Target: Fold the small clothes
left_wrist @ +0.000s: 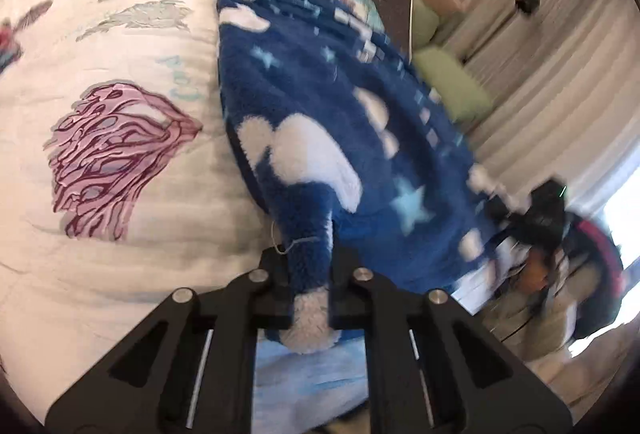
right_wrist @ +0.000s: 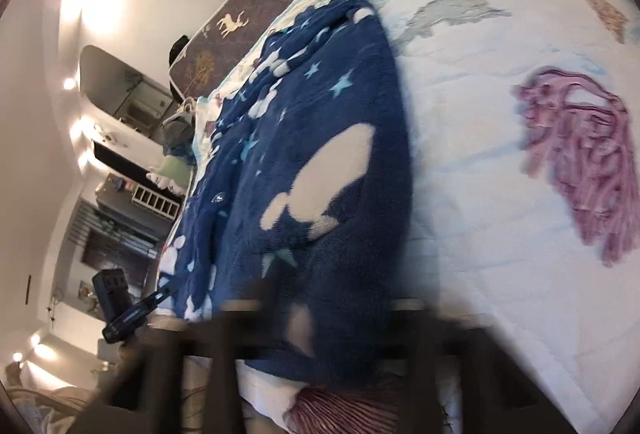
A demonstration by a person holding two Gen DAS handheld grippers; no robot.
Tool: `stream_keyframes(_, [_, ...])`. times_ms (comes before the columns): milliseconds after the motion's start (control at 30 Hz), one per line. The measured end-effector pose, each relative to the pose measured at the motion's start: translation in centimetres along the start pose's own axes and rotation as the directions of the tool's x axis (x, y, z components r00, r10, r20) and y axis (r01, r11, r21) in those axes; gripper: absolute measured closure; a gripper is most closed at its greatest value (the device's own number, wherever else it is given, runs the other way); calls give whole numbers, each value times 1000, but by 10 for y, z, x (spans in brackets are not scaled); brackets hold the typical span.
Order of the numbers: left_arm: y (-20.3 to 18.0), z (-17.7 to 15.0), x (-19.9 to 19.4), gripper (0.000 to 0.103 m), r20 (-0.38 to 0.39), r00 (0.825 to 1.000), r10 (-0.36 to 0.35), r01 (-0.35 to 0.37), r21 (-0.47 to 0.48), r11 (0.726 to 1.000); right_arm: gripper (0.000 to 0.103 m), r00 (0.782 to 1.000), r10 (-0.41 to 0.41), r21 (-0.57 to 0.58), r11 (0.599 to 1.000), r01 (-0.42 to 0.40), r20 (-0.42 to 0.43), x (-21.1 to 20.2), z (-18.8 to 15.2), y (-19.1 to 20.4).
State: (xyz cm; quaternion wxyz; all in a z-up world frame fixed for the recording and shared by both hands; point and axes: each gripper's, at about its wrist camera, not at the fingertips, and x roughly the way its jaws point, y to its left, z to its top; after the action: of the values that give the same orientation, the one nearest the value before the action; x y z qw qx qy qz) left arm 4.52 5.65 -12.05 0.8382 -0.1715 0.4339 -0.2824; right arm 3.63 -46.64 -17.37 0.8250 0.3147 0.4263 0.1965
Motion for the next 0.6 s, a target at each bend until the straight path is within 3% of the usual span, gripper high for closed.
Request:
stream_keyframes(67, [-6,7,-18,91,51,998,-31,31,-3,1000,93,999,22,2,1000,-22,30,-5,1,7])
stream_keyframes(233, [-32,37,-53,92,150,987,-50,37,89,995,93,972,202,-47,979,-197,124,-43,18,32])
stream_keyframes(600, [-79,145,-72,92,351,936,-19,-64,221,973,93,946,230,-229,957,-178,227,-64,99,100])
